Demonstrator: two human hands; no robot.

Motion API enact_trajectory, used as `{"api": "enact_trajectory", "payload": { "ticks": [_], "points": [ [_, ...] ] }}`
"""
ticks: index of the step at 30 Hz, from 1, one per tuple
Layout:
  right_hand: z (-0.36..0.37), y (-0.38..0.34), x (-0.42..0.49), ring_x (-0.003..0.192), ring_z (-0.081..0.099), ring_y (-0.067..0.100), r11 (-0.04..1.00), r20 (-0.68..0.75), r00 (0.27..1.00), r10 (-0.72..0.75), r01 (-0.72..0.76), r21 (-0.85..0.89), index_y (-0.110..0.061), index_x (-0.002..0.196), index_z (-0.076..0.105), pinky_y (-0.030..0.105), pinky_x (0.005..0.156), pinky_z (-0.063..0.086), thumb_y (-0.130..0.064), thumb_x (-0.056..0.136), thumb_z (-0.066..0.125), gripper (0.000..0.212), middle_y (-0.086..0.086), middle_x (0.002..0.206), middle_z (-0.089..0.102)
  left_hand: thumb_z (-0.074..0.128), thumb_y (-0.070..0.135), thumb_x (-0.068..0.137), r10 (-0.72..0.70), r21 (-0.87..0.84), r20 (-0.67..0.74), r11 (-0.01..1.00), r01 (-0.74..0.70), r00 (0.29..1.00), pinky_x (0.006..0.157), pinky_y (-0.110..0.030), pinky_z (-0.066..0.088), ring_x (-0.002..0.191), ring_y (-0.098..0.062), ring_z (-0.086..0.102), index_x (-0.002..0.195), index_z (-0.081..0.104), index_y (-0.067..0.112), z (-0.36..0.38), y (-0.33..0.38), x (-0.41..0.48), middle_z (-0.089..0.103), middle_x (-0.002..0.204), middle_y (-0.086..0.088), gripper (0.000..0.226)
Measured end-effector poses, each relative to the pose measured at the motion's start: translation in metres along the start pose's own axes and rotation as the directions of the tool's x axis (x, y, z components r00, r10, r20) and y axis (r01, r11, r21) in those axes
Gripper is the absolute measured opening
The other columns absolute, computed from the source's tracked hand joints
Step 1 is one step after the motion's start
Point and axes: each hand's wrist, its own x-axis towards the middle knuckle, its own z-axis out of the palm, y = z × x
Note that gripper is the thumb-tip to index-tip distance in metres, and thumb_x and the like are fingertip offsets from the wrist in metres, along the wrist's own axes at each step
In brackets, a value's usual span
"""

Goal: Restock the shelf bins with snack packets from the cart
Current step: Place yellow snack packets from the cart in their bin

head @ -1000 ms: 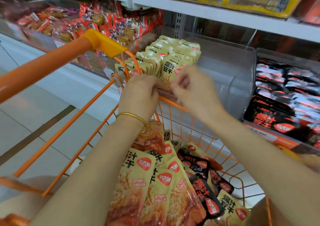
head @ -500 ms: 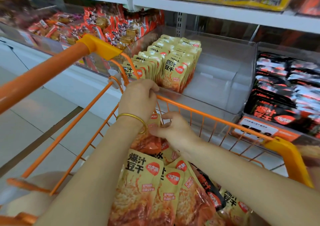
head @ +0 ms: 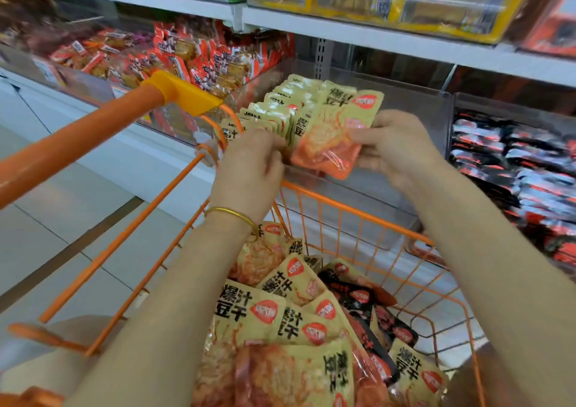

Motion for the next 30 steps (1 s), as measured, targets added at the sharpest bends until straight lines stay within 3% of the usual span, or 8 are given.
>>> {"api": "enact_trajectory", "payload": {
  "ticks": [3,7,11,16,22,25,27,30],
  "points": [
    [0.012,0.024,0.041,0.076,0.065,0.029,0.95,-0.135,0.985,-0.107,0.061,-0.305,-0.016,0.067,0.047,0.039,0.063,0.058,0.002,0.08,0.065,0.028,0.013,0.082,0.06,0.048,0.013,0.09,0.111,0.144,0.23,0.979,-0.147,0.967,0.105,-0.031,0.03,0.124,-0.027,0.045,0.119,0.061,0.009,0.012,-0.001,-0.007,0.056,0.128,-0.01,0.031],
    [0.025,0.047,0.075,0.085,0.062,0.025,0.696,-0.142,0.981,-0.129,-0.012,-0.718,-0.017,0.06,0.047,0.03,0.073,0.051,-0.017,0.08,0.072,0.032,0.009,0.087,0.065,0.049,0.017,0.094,0.109,0.218,0.338,0.957,-0.191,0.935,0.112,-0.031,0.021,0.135,-0.025,0.034,0.132,0.051,0.009,0.017,-0.002,-0.012,0.046,0.141,-0.01,0.039],
    [0.036,0.059,0.086,0.081,0.063,0.02,0.712,-0.126,0.992,0.012,-0.097,-0.695,-0.008,0.099,0.067,0.011,0.039,0.04,-0.016,0.085,0.068,0.017,0.006,0.099,0.067,0.051,0.015,0.092,0.113,0.225,0.339,0.954,-0.197,0.934,0.108,-0.033,0.027,0.127,-0.028,0.042,0.128,0.054,0.007,0.019,-0.001,-0.013,0.052,0.134,-0.011,0.037],
    [0.048,0.064,0.095,0.11,0.06,0.024,0.758,-0.137,0.989,0.06,-0.134,-0.638,-0.007,0.116,0.062,0.025,0.076,0.044,-0.02,0.087,0.068,0.033,0.009,0.119,0.063,0.053,0.013,0.09,0.12,0.213,0.317,0.958,-0.194,0.941,0.104,-0.036,0.033,0.121,-0.03,0.048,0.122,0.058,0.004,0.021,-0.001,-0.012,0.057,0.126,-0.014,0.033],
    [0.046,0.066,0.092,0.095,0.066,0.027,0.835,-0.081,0.986,0.146,-0.166,-0.525,-0.004,0.107,0.064,0.042,0.085,0.055,-0.011,0.074,0.078,0.036,0.014,0.106,0.068,0.052,0.014,0.092,0.112,0.203,0.322,0.962,-0.184,0.94,0.105,-0.034,0.031,0.124,-0.028,0.045,0.125,0.056,0.006,0.021,-0.003,-0.013,0.054,0.13,-0.011,0.035],
    [0.036,0.044,0.07,0.073,0.068,0.026,0.84,-0.096,0.995,0.02,-0.069,-0.538,-0.007,0.086,0.057,0.042,0.067,0.059,-0.003,0.081,0.069,0.013,0.015,0.088,0.067,0.05,0.017,0.093,0.106,0.212,0.342,0.959,-0.187,0.934,0.108,-0.03,0.025,0.129,-0.025,0.039,0.131,0.051,0.01,0.02,-0.003,-0.012,0.049,0.136,-0.008,0.039],
    [0.028,0.027,0.039,0.052,0.061,0.018,0.834,-0.093,0.986,-0.14,0.067,-0.547,-0.013,0.076,0.044,0.032,0.049,0.055,-0.001,0.085,0.06,0.022,0.013,0.071,0.062,0.049,0.019,0.094,0.091,0.217,0.355,0.96,-0.177,0.931,0.108,-0.028,0.024,0.131,-0.023,0.036,0.133,0.049,0.012,0.019,-0.004,-0.01,0.046,0.139,-0.006,0.04],
    [0.016,0.018,-0.025,0.039,0.055,0.01,0.82,0.163,0.979,-0.122,0.192,-0.539,-0.012,0.079,0.051,0.021,0.037,0.043,-0.007,0.088,0.06,0.014,0.01,0.06,0.06,0.049,0.019,0.093,0.069,0.222,0.359,0.962,-0.157,0.931,0.107,-0.029,0.025,0.13,-0.023,0.037,0.133,0.049,0.013,0.019,-0.004,-0.009,0.046,0.139,-0.006,0.04]
  ]
}}
